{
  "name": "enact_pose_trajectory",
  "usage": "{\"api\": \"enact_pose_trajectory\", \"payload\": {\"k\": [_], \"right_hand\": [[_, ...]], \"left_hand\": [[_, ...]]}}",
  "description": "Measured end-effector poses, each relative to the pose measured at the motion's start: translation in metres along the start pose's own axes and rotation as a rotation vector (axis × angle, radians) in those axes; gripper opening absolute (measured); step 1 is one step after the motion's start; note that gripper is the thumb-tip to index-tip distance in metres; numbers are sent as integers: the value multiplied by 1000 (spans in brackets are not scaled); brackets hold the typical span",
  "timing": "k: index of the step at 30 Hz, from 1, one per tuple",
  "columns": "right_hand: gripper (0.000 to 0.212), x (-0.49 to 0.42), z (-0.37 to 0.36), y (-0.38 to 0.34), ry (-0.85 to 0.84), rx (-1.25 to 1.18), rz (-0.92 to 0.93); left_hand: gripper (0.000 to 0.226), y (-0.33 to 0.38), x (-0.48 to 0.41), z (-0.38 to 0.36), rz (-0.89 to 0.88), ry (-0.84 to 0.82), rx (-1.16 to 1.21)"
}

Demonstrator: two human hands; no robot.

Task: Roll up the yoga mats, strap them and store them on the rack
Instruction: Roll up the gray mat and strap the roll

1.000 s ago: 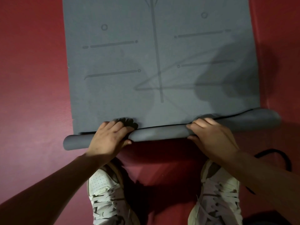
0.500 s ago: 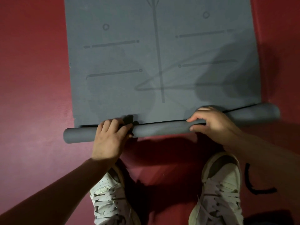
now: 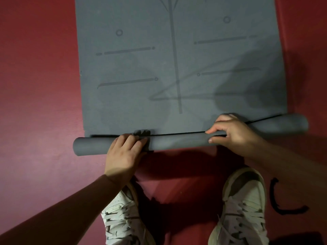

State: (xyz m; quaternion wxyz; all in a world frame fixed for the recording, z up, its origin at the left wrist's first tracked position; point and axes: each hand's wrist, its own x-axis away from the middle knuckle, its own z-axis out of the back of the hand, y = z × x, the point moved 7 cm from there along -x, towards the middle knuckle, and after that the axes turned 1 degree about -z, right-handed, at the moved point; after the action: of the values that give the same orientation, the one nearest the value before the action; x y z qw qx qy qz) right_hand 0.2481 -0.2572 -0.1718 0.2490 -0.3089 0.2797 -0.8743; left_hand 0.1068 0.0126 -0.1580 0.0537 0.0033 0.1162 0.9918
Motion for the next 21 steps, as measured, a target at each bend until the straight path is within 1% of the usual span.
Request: {"api": "enact_pose_trajectory", "payload": {"k": [3, 6, 9, 12, 15, 19, 21], "right_hand": [[46, 8, 2, -10, 5, 125, 85], [45, 10, 3, -18, 36, 236, 151], [46, 9, 7, -17, 36, 284, 80], [52, 7, 8, -14, 2, 292, -15], [46, 5, 8, -16, -3, 297, -3], [45, 5, 12, -15, 74, 371, 17], [45, 3, 12, -17, 79, 414, 22]], "left_hand": [[39, -4, -3, 1, 21, -16, 34], [41, -9, -9, 2, 27, -60, 71], [44, -15, -17, 3, 31, -102, 104], [40, -18, -20, 7, 68, -68, 152], [37, -18, -20, 8, 76, -36, 176], [37, -20, -21, 5, 60, -68, 206], [39, -22, -20, 5, 83, -60, 227]]}}
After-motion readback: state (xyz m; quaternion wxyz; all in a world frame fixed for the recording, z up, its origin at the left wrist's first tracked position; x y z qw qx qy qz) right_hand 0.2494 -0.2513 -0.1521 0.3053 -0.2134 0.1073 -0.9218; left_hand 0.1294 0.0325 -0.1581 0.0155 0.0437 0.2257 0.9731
